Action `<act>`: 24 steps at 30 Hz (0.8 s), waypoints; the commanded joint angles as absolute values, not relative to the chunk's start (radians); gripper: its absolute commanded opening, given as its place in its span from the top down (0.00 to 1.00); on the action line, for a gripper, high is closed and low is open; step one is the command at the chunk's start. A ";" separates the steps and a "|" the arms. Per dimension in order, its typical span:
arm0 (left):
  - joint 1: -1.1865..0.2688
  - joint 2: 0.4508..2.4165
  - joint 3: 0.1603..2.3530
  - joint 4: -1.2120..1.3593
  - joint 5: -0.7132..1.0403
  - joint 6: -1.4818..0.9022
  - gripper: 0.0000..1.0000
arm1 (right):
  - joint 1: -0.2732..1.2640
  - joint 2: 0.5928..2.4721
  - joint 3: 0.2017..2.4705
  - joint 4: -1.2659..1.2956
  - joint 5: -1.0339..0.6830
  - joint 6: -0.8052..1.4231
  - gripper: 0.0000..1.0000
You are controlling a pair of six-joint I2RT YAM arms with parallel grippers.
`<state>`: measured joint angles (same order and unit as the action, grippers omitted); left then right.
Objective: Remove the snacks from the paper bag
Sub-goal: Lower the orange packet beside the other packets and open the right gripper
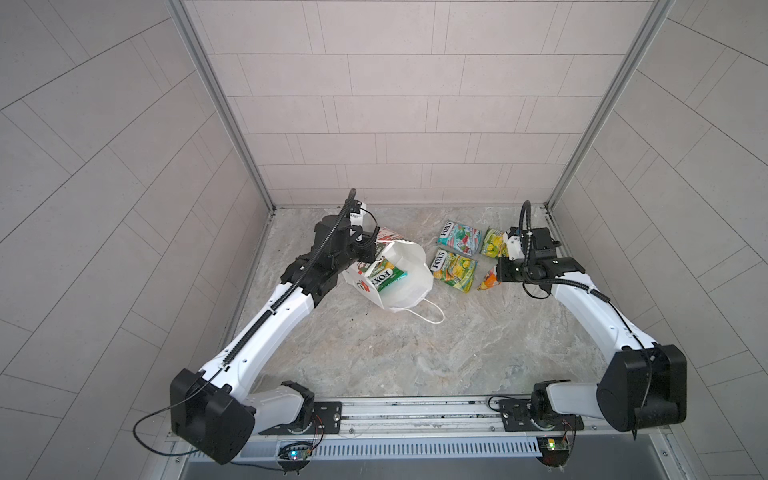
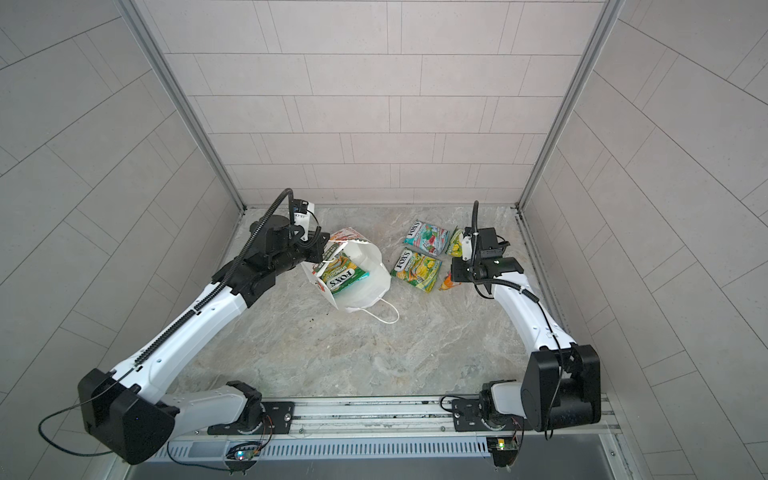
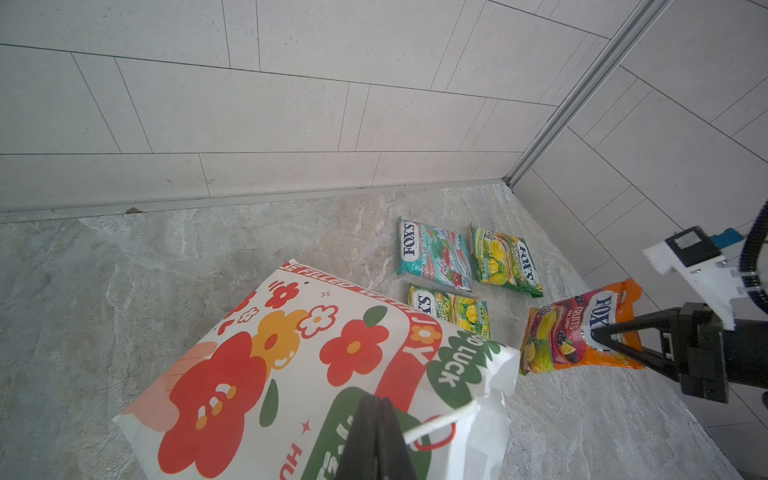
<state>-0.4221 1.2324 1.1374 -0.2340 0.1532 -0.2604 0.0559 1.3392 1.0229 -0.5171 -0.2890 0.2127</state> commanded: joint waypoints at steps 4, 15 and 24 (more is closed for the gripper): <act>-0.422 1.221 1.139 -0.236 0.132 -0.242 1.00 | 0.051 1.391 1.023 -0.401 -0.381 0.141 1.00; -0.421 1.227 1.137 -0.236 0.136 -0.244 1.00 | 0.008 1.474 0.996 -0.461 -0.348 0.094 1.00; -0.422 1.229 1.132 -0.227 0.142 -0.251 1.00 | 0.008 1.519 1.036 -0.576 -0.159 0.076 0.98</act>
<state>-0.4221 1.2324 1.1374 -0.2348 0.1524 -0.2543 0.0093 1.4986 1.0100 -0.5041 -0.2581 0.1040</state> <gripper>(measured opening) 0.056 0.056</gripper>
